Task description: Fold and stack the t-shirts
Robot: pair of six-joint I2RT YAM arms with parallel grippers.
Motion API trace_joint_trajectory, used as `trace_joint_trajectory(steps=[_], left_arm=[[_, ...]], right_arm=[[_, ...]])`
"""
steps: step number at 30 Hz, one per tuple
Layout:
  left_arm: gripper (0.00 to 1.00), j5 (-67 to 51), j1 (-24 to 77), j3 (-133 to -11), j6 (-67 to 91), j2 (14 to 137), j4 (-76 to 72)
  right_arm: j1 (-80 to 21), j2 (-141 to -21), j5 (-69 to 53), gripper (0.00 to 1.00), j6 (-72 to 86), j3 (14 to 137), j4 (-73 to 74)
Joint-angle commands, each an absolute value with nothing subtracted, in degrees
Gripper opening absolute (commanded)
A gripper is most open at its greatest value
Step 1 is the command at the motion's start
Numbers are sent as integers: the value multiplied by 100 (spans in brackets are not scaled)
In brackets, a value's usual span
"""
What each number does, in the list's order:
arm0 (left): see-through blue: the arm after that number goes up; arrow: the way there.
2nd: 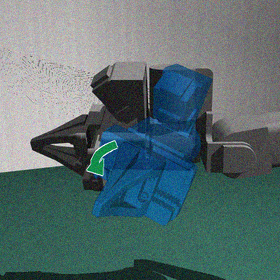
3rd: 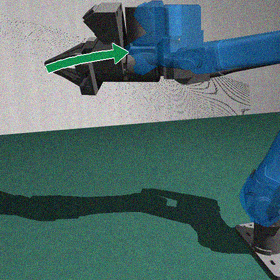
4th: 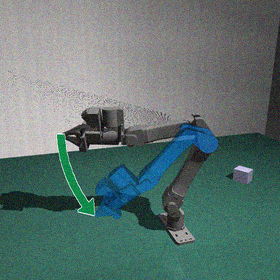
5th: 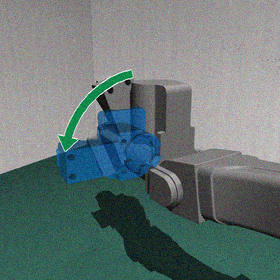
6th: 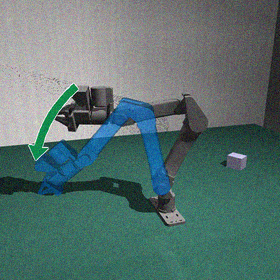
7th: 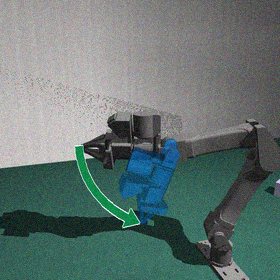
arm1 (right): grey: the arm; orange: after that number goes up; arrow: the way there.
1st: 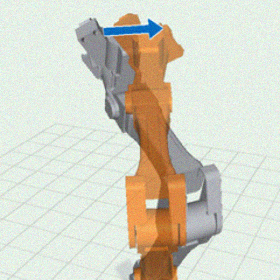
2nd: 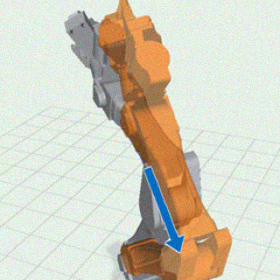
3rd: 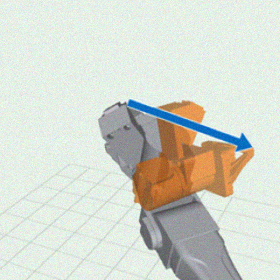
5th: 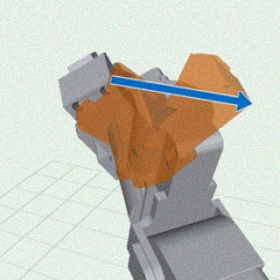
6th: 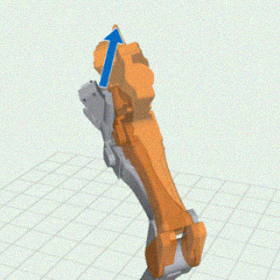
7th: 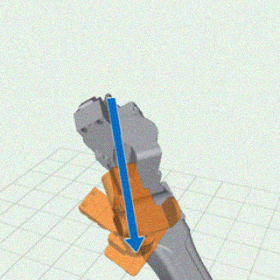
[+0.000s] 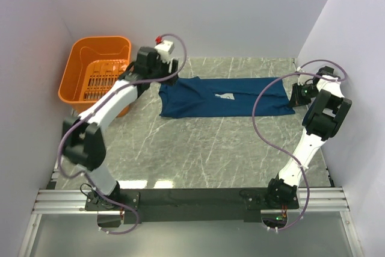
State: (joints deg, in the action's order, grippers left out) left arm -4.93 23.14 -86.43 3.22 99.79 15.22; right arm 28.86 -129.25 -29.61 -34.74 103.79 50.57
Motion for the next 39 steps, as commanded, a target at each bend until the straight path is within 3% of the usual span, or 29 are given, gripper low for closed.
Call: trace_joint_trajectory(steps=[1,7,13,32,36,39], left_arm=[[74,-931,2320,-7502,992,9423,1732],[70,-1230,2320,-6356,1520,9211,1179],[64,-1354,2329,-6644,1652,9843,1186],[65,-387,2320,-6689,1415,10160,1450],[53,-614,2320,-6741,1389,10309,1476],[40,-703,2320,-6768,1354,10441,1503]], right_arm=[[2892,-12463,-2935,16,-3463,10345,4930],[2892,-12419,-2909,17,-3515,10257,4957],[2892,-12366,-2900,17,-3516,10143,4948],[2892,-12384,-2900,17,-3604,10028,4948],[2892,-12410,-2909,17,-3604,10055,4983],[2892,-12410,-2909,17,-3621,10072,5010]])
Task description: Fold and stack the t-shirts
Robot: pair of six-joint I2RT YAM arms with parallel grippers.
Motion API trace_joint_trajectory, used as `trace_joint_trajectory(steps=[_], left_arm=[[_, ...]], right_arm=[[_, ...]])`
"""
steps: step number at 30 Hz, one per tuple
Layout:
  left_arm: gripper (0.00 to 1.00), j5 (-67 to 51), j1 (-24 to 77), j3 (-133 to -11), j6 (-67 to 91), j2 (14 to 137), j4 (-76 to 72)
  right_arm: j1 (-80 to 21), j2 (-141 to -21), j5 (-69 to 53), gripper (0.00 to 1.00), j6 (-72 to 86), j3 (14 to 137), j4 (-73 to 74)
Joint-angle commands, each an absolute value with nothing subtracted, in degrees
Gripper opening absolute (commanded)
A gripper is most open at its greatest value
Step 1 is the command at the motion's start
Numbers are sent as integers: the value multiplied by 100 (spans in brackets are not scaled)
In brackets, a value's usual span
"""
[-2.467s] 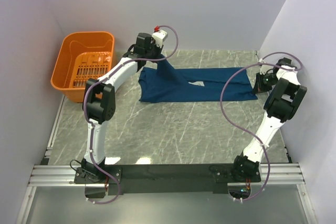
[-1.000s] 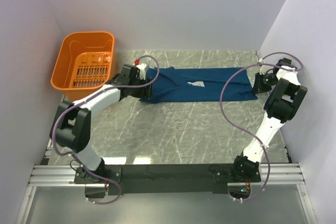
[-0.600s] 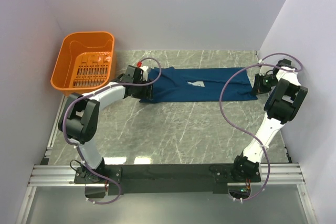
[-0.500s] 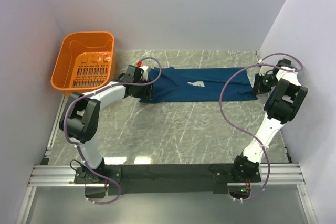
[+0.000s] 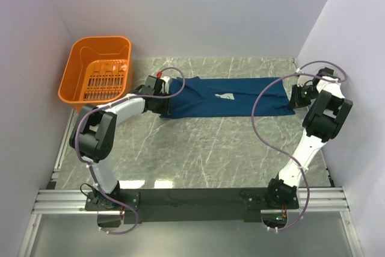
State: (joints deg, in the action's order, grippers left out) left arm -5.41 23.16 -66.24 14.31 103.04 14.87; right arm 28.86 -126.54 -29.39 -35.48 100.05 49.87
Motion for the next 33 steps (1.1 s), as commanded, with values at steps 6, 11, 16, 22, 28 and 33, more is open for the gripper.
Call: trace_joint_trajectory(steps=[6,11,16,22,28,33], left_arm=[[1,-651,2268,-6724,1266,10486,1626],[1,-545,2118,-6645,1248,10020,1784],[1,-676,1925,-6504,1160,9774,2030],[1,-826,1819,-6258,1151,9598,2250],[1,-931,1758,-6082,1169,9597,2197],[1,-941,1758,-6161,1204,9703,2127]], right_arm=[[2900,-12410,-2883,8,-3735,10134,5132],[2970,-12226,-2918,0,-3911,10108,5274],[3085,-12059,-2935,0,-4008,10151,5370],[3111,-11980,-3041,0,-4025,10177,5449],[3015,-12243,-3164,0,-3894,10510,5537],[2760,-12489,-3006,0,-3727,10705,5406]])
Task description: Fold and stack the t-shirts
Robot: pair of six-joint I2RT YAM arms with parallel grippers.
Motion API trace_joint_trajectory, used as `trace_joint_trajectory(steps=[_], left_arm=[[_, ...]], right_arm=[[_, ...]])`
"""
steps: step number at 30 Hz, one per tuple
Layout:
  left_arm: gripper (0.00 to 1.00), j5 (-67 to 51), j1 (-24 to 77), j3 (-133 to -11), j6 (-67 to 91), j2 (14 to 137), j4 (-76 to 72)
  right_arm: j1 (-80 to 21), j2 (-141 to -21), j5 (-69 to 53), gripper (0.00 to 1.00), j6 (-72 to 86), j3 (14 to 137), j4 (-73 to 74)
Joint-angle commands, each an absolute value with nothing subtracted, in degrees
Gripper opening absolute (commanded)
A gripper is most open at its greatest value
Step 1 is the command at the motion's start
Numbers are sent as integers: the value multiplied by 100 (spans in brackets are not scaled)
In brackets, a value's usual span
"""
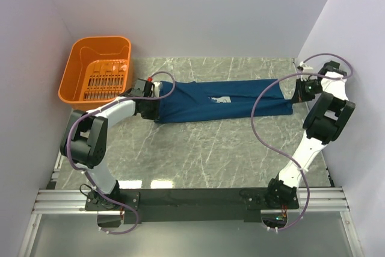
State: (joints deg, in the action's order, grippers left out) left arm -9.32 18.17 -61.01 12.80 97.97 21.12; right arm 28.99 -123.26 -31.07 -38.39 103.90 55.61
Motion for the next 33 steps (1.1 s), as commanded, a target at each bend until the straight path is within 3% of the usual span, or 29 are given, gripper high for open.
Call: trace_joint_trajectory(steps=[1,6,11,13,18,25,33], left_arm=[[1,-932,1758,-6161,1222,9721,2110],[1,-923,1758,-6196,1204,9791,2101],[1,-923,1758,-6205,1204,9782,2092],[1,-923,1758,-6214,1213,9756,2083],[1,-1002,1758,-6249,1239,9738,2039],[1,-1142,1758,-6267,1257,9624,2021],[1,-1230,1758,-6135,1283,9483,1907]], right_arm=[[2742,-12524,-2962,0,-3613,10775,5362],[2576,-12805,-2681,5,-3279,11065,5168],[2443,-12885,-2207,21,-3129,11145,5098],[2478,-12710,-2136,24,-3138,10996,4966],[2724,-12332,-2310,43,-3365,10837,5123],[2698,-12243,-2794,45,-3648,10301,5493],[2645,-12682,-2690,46,-3384,10511,5634]])
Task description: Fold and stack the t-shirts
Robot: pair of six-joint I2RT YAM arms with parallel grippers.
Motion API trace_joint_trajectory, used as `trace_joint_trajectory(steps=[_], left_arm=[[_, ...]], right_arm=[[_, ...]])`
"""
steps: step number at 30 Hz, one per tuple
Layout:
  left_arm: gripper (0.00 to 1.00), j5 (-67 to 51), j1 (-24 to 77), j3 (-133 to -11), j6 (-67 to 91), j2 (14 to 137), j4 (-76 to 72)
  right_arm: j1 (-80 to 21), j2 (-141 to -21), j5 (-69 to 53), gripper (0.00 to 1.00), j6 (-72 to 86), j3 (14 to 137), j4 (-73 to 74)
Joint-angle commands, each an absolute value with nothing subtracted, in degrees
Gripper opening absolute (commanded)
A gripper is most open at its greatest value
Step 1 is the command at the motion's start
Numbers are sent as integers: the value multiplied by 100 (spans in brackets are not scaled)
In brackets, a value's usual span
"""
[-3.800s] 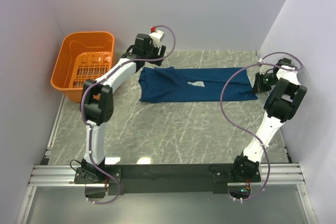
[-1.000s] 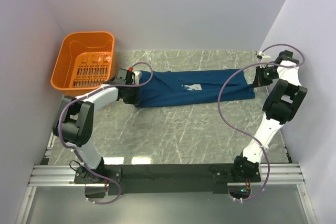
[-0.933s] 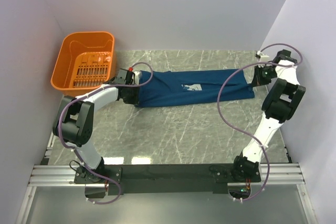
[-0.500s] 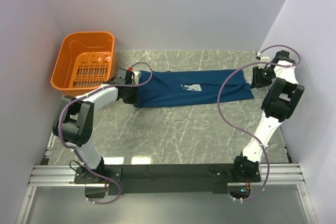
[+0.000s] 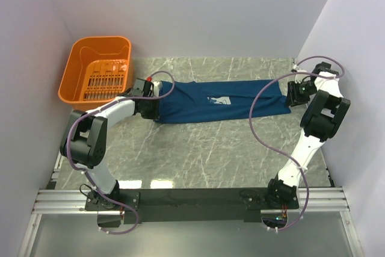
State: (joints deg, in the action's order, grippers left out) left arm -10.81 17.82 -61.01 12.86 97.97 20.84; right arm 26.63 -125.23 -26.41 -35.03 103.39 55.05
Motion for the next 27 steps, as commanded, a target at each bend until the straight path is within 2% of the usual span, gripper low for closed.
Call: trace_joint_trajectory(steps=[1,7,12,15,16,17,19,27], left_arm=[[1,-1239,1749,-6117,1292,9475,1899],[1,-1345,1758,-5985,1327,9475,1767],[1,-1362,1758,-6003,1336,9492,1767],[1,-1362,1758,-6012,1345,9501,1758],[1,-1362,1758,-6012,1336,9510,1767],[1,-1362,1758,-6012,1345,9518,1767],[1,-1328,1758,-6012,1336,9536,1784],[1,-1090,1714,-5907,1353,9343,1802]], right_arm=[[2646,-12709,-2655,45,-3349,10538,5634],[2593,-12876,-2487,45,-3252,10591,5642],[2531,-12762,-2557,36,-3287,10267,5564],[2531,-12613,-2558,22,-3313,10073,5458],[2540,-12578,-2558,11,-3322,10029,5423],[2557,-12499,-2566,5,-3305,9985,5371],[2593,-12437,-2593,0,-3296,9932,5335],[2795,-11690,-2575,0,-3419,9229,5089]])
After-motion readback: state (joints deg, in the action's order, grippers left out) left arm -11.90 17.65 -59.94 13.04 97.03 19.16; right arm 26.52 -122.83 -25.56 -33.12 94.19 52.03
